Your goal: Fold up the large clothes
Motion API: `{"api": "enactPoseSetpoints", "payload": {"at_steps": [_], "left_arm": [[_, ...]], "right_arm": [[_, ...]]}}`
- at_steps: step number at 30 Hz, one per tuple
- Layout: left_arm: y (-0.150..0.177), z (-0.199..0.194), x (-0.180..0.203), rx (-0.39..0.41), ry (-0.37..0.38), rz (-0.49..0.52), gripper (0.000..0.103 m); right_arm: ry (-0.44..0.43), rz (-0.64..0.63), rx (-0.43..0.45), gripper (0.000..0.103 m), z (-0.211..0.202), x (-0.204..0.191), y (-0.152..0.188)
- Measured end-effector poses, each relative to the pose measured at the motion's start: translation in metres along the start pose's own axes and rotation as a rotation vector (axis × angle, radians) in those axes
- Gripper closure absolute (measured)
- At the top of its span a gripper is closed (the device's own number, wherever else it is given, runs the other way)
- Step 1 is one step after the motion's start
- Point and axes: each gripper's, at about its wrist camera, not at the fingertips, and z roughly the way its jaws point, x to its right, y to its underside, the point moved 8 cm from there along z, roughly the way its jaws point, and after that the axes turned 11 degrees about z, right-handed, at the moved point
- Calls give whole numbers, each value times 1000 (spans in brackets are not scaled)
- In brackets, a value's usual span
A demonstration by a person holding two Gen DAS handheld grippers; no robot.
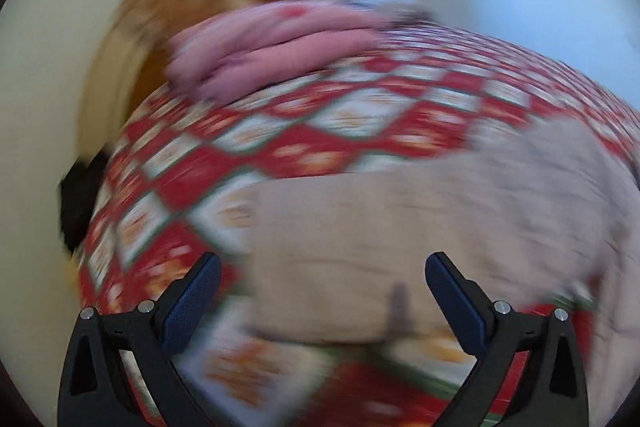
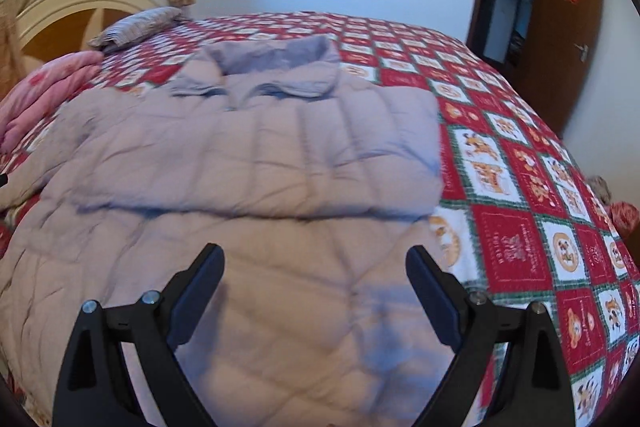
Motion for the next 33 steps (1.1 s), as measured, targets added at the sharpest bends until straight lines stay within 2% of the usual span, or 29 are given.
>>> {"api": "enactPoseSetpoints", "payload": {"at_steps": [2, 3, 6, 8, 9, 10, 11, 12, 13, 14, 16, 20, 25, 29, 33], "left_arm": [[8, 15, -26, -52, 15, -90, 1], [9, 20, -32, -62, 45, -124, 1], [12, 34, -27, -88, 80, -126, 1], [15, 48, -13, -127, 141, -120, 1], [17, 55, -6, -144, 130, -103, 2], [18, 52, -5, -128, 106, -84, 4], [15, 48, 3, -104, 111, -58, 27], [10, 40, 12, -82, 141, -34, 66], [5, 34, 17, -74, 177, -18, 85], [2, 27, 20, -70, 200, -16, 92], [-10, 5, 22, -16, 210, -21, 93], [-46, -59, 29, 153, 202, 14, 94], [-89, -135, 62, 326, 259, 68, 94], [-104, -180, 124, 382, 382, 136, 94], [-91, -206, 203, 388, 502, 210, 94]], "right_arm": [[-7, -36, 8, 9, -2, -14, 5], [-9, -54, 11, 9, -1, -21, 7], [-25, -83, -1, 9, 1, -39, 14], [-35, -96, -6, 9, 3, -48, 18], [-38, -103, -8, 9, 2, -53, 20], [-40, -112, -11, 9, 3, -57, 22], [-41, -117, -12, 9, 2, -59, 24], [-43, -120, -11, 9, 1, -61, 25], [-47, -120, -9, 9, 0, -62, 26], [-47, -117, -4, 9, -3, -62, 26], [-42, -106, 3, 9, -6, -58, 26], [-27, -63, 19, 9, -9, -44, 23], [-29, 7, 44, 9, -18, -27, 18], [-27, 47, 60, 9, -23, -15, 16], [-25, 60, 72, 9, -30, -7, 15]]}}
